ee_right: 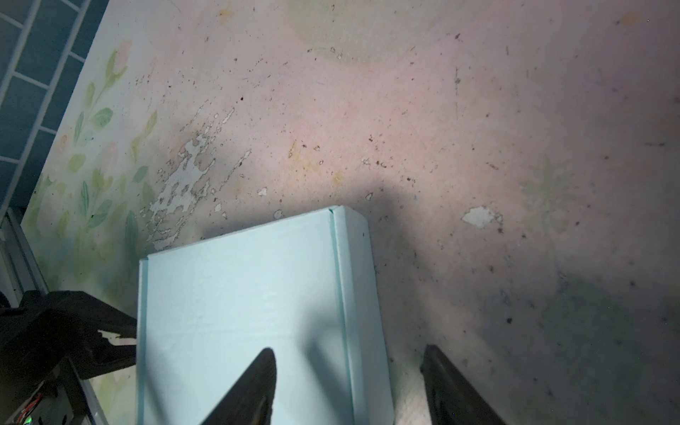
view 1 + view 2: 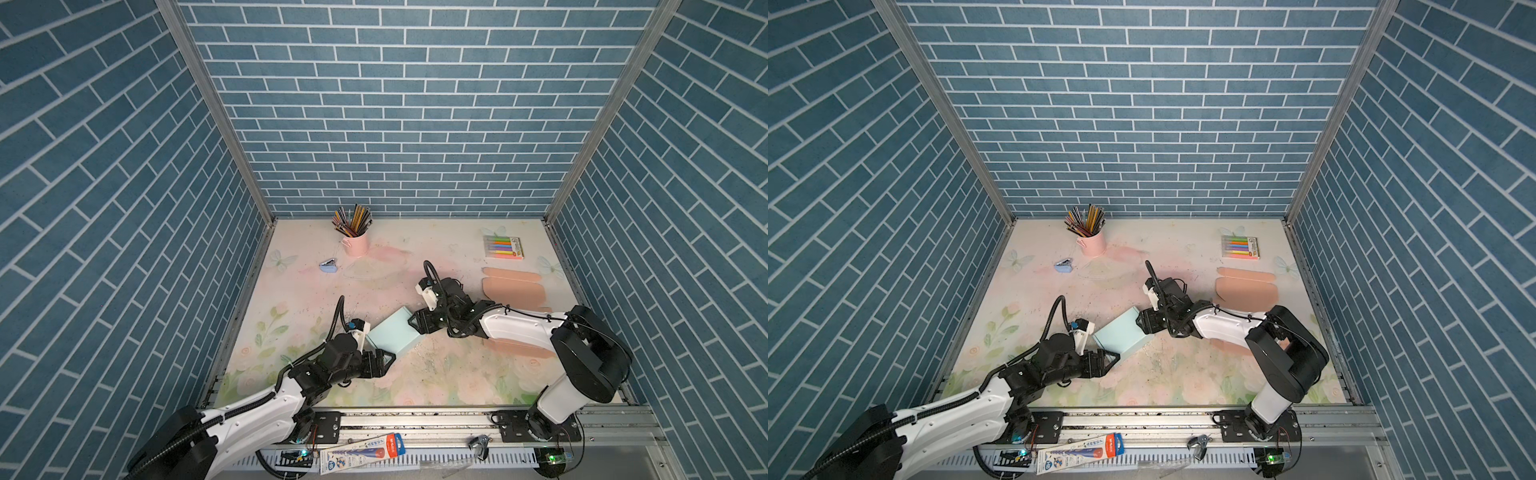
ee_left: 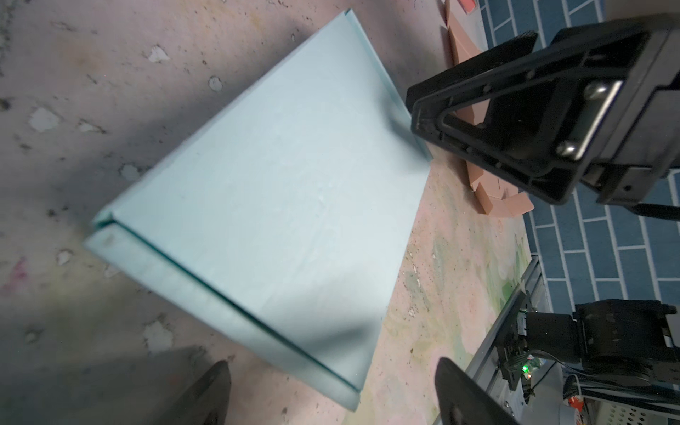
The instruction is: Fold the paper box
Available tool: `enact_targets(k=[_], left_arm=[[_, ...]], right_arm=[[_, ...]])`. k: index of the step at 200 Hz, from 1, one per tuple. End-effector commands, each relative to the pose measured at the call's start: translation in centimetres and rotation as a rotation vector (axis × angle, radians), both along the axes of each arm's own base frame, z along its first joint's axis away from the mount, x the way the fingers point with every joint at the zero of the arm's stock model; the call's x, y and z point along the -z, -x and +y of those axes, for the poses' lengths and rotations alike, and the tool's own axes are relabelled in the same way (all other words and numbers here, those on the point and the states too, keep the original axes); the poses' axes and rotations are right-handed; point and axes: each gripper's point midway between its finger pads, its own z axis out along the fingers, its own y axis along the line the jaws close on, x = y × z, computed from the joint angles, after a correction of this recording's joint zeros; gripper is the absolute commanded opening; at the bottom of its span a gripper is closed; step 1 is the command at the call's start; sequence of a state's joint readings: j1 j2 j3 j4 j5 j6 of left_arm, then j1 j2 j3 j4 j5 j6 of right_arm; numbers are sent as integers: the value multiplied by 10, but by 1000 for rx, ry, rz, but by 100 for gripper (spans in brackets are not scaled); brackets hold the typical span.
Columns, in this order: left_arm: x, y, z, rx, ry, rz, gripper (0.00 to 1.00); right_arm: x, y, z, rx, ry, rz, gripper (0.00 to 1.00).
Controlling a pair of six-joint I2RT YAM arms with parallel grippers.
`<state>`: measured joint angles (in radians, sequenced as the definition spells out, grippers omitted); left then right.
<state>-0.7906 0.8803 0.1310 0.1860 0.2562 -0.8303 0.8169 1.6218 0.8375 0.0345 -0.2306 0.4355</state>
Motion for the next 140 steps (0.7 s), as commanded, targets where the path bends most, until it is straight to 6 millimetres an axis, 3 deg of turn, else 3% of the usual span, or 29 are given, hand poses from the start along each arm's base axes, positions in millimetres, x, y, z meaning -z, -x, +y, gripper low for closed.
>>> enact_targets(k=[1, 140], left_arm=[[-20, -14, -8, -7, 25, -65, 87], [-30, -41, -13, -18, 3, -108, 82]], right_arm=[[0, 1, 5, -42, -7, -24, 64], [2, 4, 5, -36, -23, -22, 63]])
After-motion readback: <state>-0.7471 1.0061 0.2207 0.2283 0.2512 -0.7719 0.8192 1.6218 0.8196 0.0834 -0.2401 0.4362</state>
